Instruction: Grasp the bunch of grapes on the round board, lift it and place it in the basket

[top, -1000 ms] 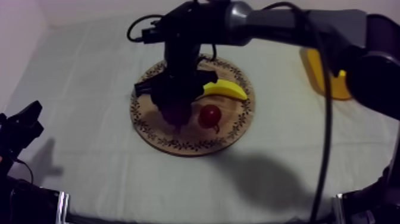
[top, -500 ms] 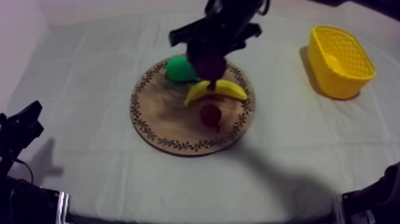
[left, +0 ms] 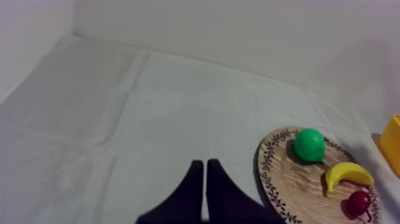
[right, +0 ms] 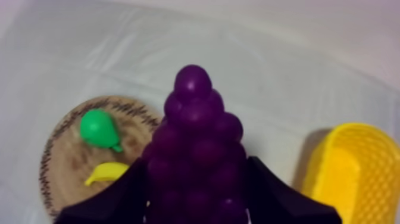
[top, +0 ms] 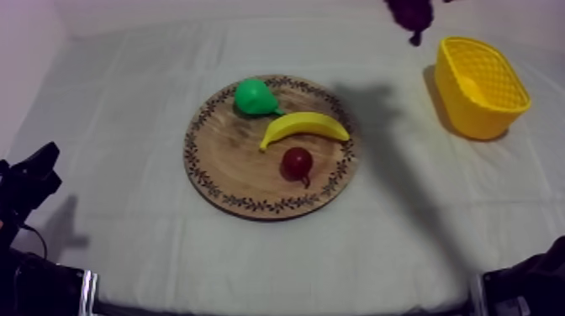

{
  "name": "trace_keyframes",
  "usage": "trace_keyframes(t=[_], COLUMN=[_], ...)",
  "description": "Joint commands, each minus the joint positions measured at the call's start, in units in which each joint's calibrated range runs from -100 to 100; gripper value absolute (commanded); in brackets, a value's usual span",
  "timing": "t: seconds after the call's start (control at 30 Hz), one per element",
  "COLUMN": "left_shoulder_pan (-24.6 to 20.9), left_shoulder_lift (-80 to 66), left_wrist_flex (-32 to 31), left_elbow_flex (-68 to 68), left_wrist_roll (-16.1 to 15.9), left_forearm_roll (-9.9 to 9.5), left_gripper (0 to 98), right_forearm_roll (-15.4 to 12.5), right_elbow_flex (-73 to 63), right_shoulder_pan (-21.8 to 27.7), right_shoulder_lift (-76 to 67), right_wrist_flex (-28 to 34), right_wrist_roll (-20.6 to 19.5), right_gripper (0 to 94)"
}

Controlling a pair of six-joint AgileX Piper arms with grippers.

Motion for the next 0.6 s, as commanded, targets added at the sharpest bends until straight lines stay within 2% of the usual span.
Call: trace_keyframes(t=[0.0,0.27,0.57], left_shoulder_pan=[0.0,0.0,0.0], left_shoulder_lift=[0.0,0.0,0.0], left_wrist_flex=[0.0,0.0,0.0], left_elbow_flex=[0.0,0.0,0.0], left_wrist_roll=[0.0,0.0,0.0], left_forearm_roll=[-0.04,-0.04,-0.04], left_gripper=[0.1,0.1,0.1], right_forearm_roll=[-0.4,-1.6,-3.2], right_elbow_flex=[1.2,4.4,5.2], right_shoulder_pan=[4.5,13.4,20.9], right_shoulder_lift=[-1.9,-3.3,1.5], right_wrist_flex=[-2.3,-8.4,-10.0], right_wrist_roll=[3.8,9.4,13.4], right_gripper=[16.8,17.0,17.3])
